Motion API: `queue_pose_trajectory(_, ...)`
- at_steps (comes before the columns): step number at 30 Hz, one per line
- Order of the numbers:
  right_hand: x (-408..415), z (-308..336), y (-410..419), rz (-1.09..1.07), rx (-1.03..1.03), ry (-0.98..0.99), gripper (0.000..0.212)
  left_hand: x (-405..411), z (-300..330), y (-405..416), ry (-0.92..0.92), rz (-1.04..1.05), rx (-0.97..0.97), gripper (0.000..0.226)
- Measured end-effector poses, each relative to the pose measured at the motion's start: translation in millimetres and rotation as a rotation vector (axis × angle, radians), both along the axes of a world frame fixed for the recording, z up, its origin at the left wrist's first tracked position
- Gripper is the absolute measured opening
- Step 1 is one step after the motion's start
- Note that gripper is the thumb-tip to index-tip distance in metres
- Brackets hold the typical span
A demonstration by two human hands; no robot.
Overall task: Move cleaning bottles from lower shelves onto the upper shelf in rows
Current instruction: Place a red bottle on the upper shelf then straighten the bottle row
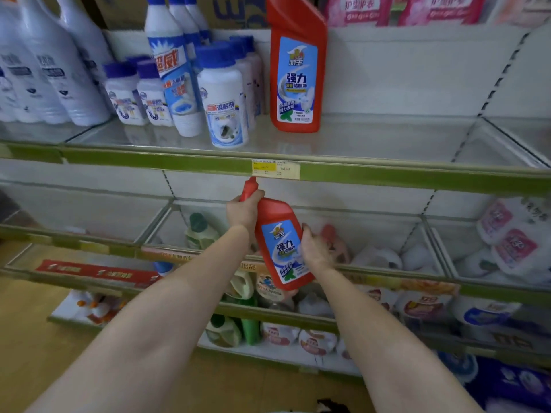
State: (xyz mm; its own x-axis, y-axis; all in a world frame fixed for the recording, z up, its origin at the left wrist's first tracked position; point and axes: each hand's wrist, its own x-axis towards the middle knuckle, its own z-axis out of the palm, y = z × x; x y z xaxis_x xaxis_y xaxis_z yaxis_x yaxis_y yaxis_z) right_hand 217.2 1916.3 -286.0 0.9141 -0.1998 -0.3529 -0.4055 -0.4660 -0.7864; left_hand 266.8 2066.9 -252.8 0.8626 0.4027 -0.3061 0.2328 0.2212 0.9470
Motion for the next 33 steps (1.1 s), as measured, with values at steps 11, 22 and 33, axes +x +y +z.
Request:
queue_pose_trajectory(11,-82.7,13.8,92.7,-0.271,0.132,-0.165,0.052,-67.3,33.9,82.3,-0.143,-0.124,-0.018,0.078)
queue_pose_trajectory(22,-108.2,101.1,118.0,-0.450,0.168,-0.426,0.049,-95.8,153.8,86.2,-0.557,-0.313,0.295,0.019)
queue_pose_trajectory(33,-62.1,174.7,92.4,-0.561,0.397,-0.635,0.046,-66.2,250.3,46.1,-0.796,-0.305,0.519,0.042)
